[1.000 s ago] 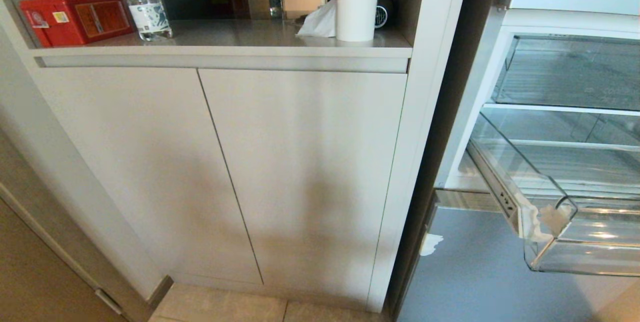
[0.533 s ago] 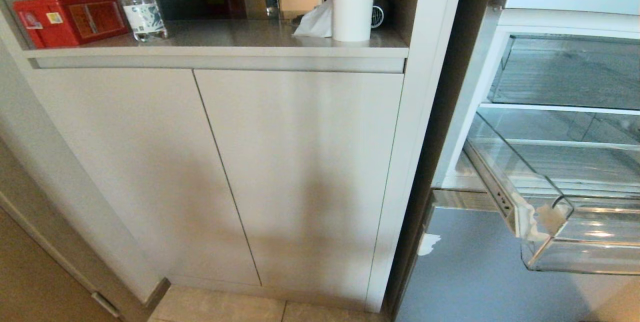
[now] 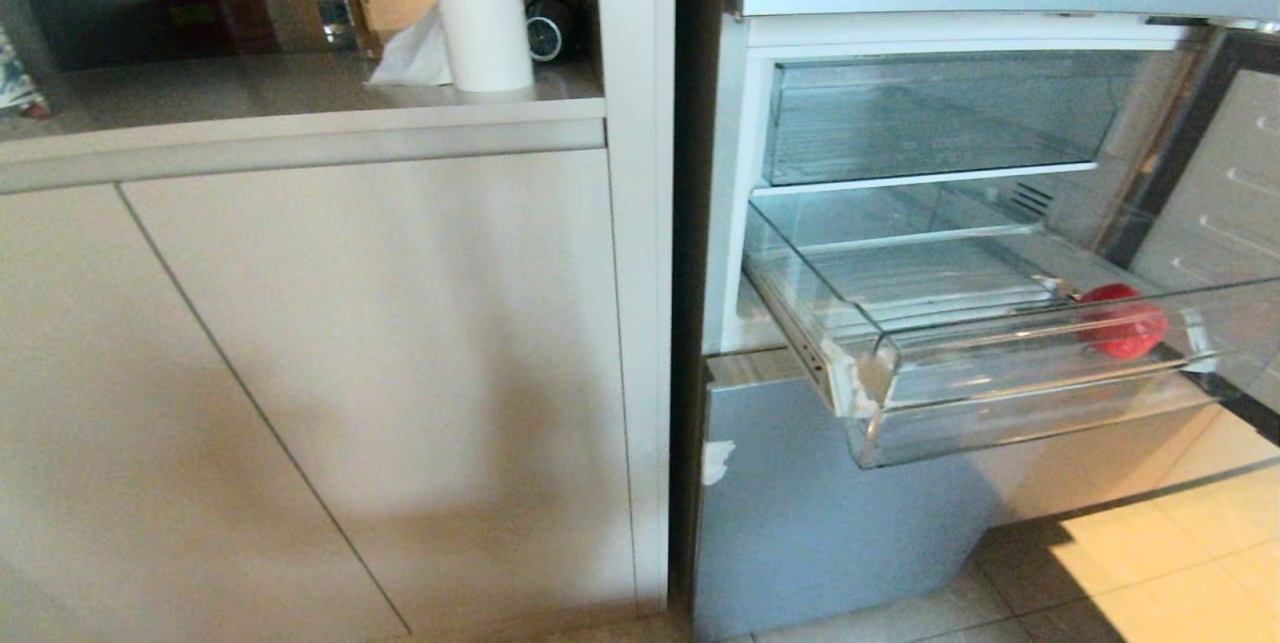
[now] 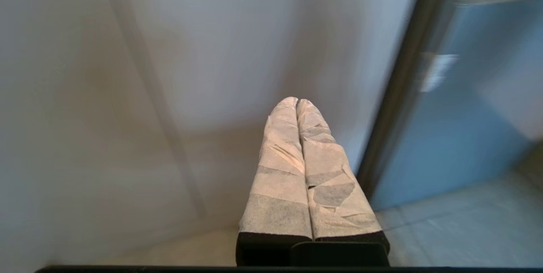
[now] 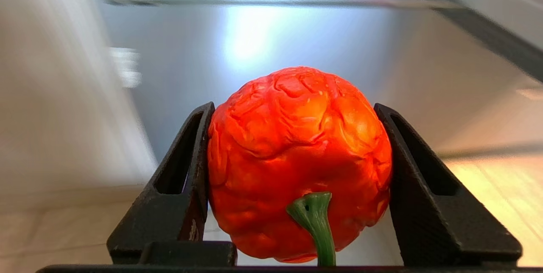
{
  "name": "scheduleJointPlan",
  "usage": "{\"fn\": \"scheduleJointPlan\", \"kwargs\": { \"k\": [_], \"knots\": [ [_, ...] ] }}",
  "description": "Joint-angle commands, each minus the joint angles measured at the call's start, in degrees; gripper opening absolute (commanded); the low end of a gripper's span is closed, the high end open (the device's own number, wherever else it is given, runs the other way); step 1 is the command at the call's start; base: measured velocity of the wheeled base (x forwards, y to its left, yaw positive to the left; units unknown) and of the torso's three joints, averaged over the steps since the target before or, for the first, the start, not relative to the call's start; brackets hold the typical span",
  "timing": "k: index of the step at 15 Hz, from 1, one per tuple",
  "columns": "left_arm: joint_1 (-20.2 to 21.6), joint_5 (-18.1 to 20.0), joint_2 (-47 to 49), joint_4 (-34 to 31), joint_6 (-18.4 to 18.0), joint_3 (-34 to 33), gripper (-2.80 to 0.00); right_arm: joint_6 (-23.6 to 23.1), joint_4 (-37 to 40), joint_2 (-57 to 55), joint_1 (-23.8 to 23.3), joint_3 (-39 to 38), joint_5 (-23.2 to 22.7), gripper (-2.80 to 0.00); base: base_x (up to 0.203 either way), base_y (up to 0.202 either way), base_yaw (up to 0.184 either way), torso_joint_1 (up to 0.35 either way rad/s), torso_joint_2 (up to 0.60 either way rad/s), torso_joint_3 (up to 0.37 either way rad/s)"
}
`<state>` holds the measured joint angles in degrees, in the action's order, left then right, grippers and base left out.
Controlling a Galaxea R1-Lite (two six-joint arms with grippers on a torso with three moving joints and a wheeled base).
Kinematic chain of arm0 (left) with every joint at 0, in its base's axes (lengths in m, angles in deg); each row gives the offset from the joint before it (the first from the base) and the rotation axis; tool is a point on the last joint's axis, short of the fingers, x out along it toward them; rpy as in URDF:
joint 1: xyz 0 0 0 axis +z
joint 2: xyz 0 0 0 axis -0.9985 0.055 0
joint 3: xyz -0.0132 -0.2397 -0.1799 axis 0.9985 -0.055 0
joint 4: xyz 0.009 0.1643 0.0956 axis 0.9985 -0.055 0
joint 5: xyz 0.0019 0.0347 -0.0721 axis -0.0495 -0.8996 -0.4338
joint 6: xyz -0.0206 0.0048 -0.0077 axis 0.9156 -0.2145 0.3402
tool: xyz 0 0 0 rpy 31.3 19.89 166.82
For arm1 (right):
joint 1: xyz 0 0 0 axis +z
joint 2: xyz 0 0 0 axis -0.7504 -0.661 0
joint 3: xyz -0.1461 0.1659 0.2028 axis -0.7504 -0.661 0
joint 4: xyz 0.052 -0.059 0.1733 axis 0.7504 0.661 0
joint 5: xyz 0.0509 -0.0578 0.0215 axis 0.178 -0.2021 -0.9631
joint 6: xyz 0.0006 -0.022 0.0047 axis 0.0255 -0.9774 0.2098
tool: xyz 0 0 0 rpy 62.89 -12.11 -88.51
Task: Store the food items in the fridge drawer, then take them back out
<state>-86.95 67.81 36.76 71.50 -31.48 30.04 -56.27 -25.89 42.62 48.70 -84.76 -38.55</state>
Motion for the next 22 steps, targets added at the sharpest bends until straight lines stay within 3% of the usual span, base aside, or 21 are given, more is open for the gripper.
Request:
{"fn": "scheduleJointPlan", "kwargs": {
  "k": [1, 7, 10, 13, 15, 17, 20, 22],
  "knots": [
    [0.0, 0.0, 0.0, 0.0, 0.0, -0.1, -2.8, 0.1, 0.0, -0.1, 0.0, 0.0, 0.1, -2.8, -0.001, 0.003, -0.179, 0.0, 0.0, 0.0],
    [0.0, 0.0, 0.0, 0.0, 0.0, -0.1, -2.8, 0.9, -0.2, -1.1, 0.0, -0.1, -0.2, -2.8, -0.001, 0.007, -0.162, 0.002, 0.0, 0.002],
    [0.0, 0.0, 0.0, 0.0, 0.0, -0.1, -2.8, 1.8, -2.7, -10.4, -0.5, 1.3, 0.2, -2.8, -0.005, 0.004, -0.028, 0.001, 0.0, 0.002],
    [0.0, 0.0, 0.0, 0.0, 0.0, -0.1, -2.8, 9.9, -7.2, -26.9, -5.5, 7.0, 2.1, -2.8, 0.0, 0.0, 0.0, 0.0, 0.0, 0.0],
    [0.0, 0.0, 0.0, 0.0, 0.0, -0.1, -2.8, 14.8, -8.8, -37.6, -16.2, 12.0, 2.6, -2.8, 0.0, 0.0, 0.0, 0.0, 0.0, 0.0],
    [0.0, 0.0, 0.0, 0.0, 0.0, -0.1, -2.8, 17.3, -11.9, -45.9, -31.3, 16.0, 1.6, -2.8, 0.0, 0.0, 0.0, 0.0, 0.0, 0.0],
    [0.0, 0.0, 0.0, 0.0, 0.0, -0.1, -2.8, 18.9, -20.3, -55.3, -51.6, 20.8, -1.1, -2.8, 0.0, 0.0, 0.0, 0.0, 0.0, 0.0],
    [0.0, 0.0, 0.0, 0.0, 0.0, -0.1, -2.8, 19.0, -25.6, -59.5, -61.5, 23.6, -3.0, -2.8, 0.0, 0.0, 0.0, 0.0, 0.0, 0.0]
  ]
}}
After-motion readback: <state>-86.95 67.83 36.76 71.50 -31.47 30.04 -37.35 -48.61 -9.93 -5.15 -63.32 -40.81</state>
